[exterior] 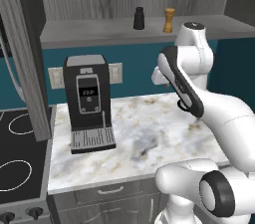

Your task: Take 2 condiments from the cabinet and move them on the counter near the stove.Make sure the condiments are lined up with each other, next to each other.

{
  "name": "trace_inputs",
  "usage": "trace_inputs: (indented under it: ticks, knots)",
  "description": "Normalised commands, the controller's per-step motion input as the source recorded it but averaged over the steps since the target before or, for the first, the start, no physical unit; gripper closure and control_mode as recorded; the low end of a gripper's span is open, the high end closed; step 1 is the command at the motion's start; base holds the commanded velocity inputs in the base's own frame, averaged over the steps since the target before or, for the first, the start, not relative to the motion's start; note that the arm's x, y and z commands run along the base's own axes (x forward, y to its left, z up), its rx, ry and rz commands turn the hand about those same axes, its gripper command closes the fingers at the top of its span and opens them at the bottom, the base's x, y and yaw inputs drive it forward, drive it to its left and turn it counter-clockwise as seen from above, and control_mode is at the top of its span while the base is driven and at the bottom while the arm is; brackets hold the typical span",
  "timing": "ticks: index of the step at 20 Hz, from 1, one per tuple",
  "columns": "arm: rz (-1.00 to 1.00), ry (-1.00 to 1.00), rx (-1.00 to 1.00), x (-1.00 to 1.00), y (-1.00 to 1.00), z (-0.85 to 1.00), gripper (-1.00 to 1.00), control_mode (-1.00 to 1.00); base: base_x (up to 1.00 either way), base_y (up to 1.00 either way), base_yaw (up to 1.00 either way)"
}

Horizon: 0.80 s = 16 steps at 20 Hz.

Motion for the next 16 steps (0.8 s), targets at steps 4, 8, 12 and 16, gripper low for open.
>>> trace_inputs:
  ticks: [4,8,12,16]
  knots:
    - [0.0,0.0,0.0,-0.16,0.0,0.0,-1.0,-1.0,0.0,0.0,0.0]
    - [-0.03,-0.3,0.03,0.0,0.09,0.09,-1.0,-1.0,0.0,0.0,0.0]
    - [-0.01,-0.58,0.15,0.27,0.05,0.6,-1.0,-1.0,0.0,0.0,0.0]
    - [0.0,-0.5,0.09,0.41,0.34,0.66,-1.0,-1.0,0.0,0.0,0.0]
